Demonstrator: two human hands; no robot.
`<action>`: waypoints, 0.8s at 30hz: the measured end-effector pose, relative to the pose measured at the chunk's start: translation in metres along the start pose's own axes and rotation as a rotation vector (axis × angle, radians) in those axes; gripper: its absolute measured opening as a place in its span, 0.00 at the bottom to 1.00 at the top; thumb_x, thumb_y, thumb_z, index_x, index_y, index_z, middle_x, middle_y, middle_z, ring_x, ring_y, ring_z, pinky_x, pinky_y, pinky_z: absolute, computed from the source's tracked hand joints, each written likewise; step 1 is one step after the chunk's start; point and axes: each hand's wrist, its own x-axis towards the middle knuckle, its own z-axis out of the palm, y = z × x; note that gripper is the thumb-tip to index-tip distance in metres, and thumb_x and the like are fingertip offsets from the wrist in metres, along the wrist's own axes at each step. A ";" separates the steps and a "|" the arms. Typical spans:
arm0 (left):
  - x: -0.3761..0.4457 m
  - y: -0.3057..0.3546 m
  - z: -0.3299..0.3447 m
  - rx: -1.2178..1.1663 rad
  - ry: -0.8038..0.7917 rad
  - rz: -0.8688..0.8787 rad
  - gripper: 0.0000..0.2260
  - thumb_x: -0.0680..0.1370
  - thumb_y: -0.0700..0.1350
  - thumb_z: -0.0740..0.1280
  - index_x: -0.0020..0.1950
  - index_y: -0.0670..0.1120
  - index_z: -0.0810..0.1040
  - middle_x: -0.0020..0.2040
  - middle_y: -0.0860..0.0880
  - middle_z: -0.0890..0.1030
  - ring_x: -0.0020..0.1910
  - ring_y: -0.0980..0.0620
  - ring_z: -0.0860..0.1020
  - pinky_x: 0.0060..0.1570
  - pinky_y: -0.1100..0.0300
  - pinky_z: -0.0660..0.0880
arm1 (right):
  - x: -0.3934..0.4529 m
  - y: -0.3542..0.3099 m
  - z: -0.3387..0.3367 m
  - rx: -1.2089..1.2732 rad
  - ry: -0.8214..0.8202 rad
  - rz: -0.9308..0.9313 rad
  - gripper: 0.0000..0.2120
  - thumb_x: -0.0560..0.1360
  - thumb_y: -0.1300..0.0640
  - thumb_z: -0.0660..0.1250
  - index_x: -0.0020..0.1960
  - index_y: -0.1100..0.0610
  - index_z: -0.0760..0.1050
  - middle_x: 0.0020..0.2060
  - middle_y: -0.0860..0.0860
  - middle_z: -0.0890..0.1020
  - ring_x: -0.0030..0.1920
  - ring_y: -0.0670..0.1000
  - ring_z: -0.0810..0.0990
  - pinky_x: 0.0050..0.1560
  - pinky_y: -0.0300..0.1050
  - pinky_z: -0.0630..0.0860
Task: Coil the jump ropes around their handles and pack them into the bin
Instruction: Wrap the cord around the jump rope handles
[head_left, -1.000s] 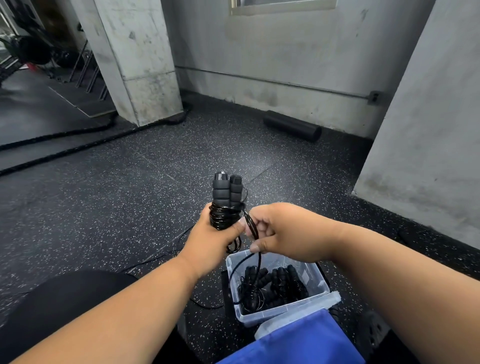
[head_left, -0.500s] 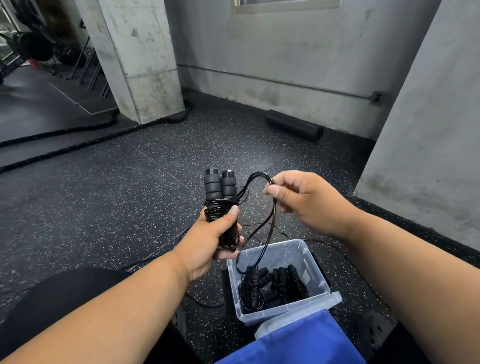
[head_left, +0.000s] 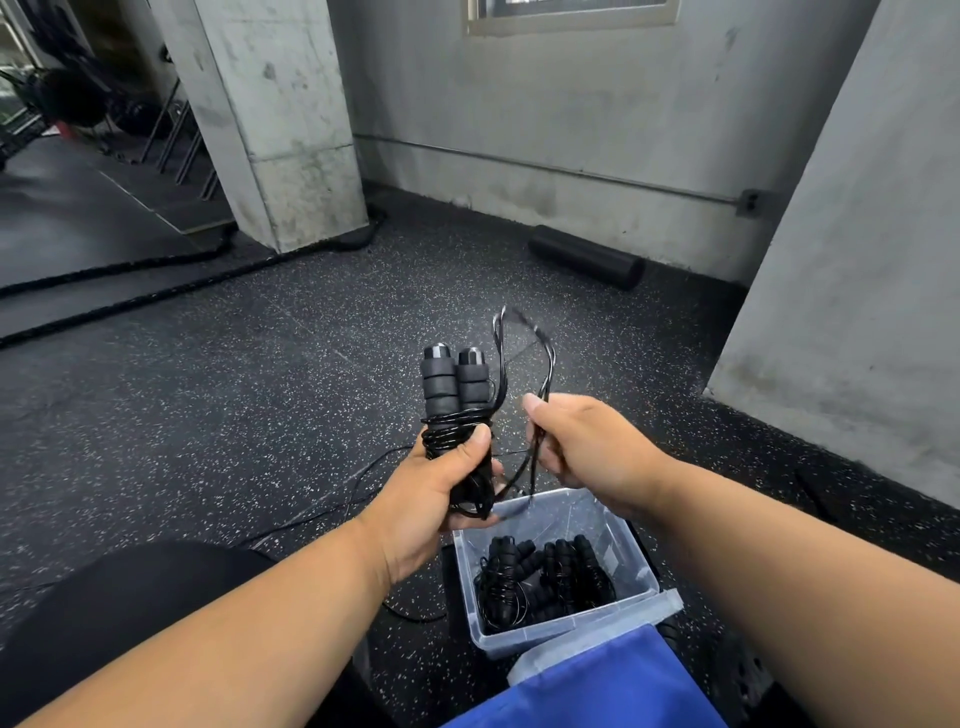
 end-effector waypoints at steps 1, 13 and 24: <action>0.000 0.002 -0.001 0.002 0.004 0.020 0.26 0.70 0.59 0.74 0.61 0.45 0.78 0.47 0.46 0.85 0.46 0.48 0.86 0.42 0.51 0.85 | 0.001 0.003 -0.003 0.009 -0.045 0.062 0.17 0.85 0.52 0.59 0.42 0.59 0.71 0.27 0.53 0.71 0.25 0.49 0.64 0.28 0.43 0.61; -0.005 0.011 -0.010 0.031 -0.071 0.089 0.24 0.76 0.57 0.70 0.62 0.40 0.77 0.49 0.44 0.83 0.47 0.48 0.83 0.38 0.55 0.83 | 0.019 0.029 -0.009 -0.426 0.064 0.281 0.12 0.77 0.48 0.65 0.52 0.56 0.76 0.46 0.52 0.80 0.42 0.51 0.77 0.41 0.45 0.73; -0.009 0.008 -0.005 0.131 -0.174 0.039 0.21 0.75 0.56 0.73 0.63 0.46 0.78 0.47 0.46 0.83 0.44 0.48 0.83 0.41 0.53 0.78 | 0.015 0.022 0.004 -0.396 0.003 -0.233 0.06 0.79 0.51 0.67 0.45 0.48 0.80 0.47 0.50 0.86 0.51 0.47 0.81 0.64 0.63 0.76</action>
